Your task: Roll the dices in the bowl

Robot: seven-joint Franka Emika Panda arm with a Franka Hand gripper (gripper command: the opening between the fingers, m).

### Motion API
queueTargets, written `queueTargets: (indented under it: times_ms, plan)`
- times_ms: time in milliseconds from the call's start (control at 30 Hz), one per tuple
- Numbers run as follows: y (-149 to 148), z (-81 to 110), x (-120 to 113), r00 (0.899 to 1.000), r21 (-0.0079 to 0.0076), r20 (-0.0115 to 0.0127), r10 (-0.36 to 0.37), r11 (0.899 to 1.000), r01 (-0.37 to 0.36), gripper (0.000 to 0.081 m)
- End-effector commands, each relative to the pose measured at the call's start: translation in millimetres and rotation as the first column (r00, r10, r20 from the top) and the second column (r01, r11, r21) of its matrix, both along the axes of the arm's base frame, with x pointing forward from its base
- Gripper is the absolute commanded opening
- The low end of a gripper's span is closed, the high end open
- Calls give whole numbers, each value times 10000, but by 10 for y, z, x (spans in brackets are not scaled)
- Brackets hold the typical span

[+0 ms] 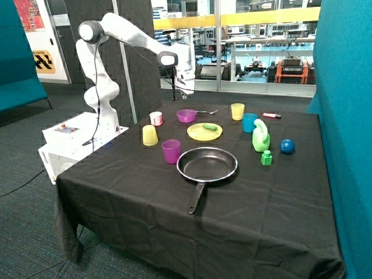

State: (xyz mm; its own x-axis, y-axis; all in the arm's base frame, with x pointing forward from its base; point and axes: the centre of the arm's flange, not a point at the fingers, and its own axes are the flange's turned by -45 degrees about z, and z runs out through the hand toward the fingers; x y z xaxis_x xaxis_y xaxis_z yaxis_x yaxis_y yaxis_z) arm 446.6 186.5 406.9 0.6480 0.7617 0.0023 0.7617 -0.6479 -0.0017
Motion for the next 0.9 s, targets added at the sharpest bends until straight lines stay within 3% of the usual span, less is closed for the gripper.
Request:
queueTargets:
  times_ms: [0, 333, 467, 667, 733, 867]
  plan:
    - [210, -54, -3, 9999, -29, -2, 123, 9999, -123, 0]
    - [259, -88, 115, 9999, -29, -2, -123, 9999, 123, 9]
    - [263, -97, 151, 9999, -29, -2, -158, 9999, 158, 166]
    - [265, -111, 187, 9997, -29, -2, -240, 9997, 240, 323]
    - [267, -111, 195, 9997, -29, -2, -259, 9997, 259, 449]
    - [270, -111, 200, 9996, -29, -2, -283, 9996, 283, 510]
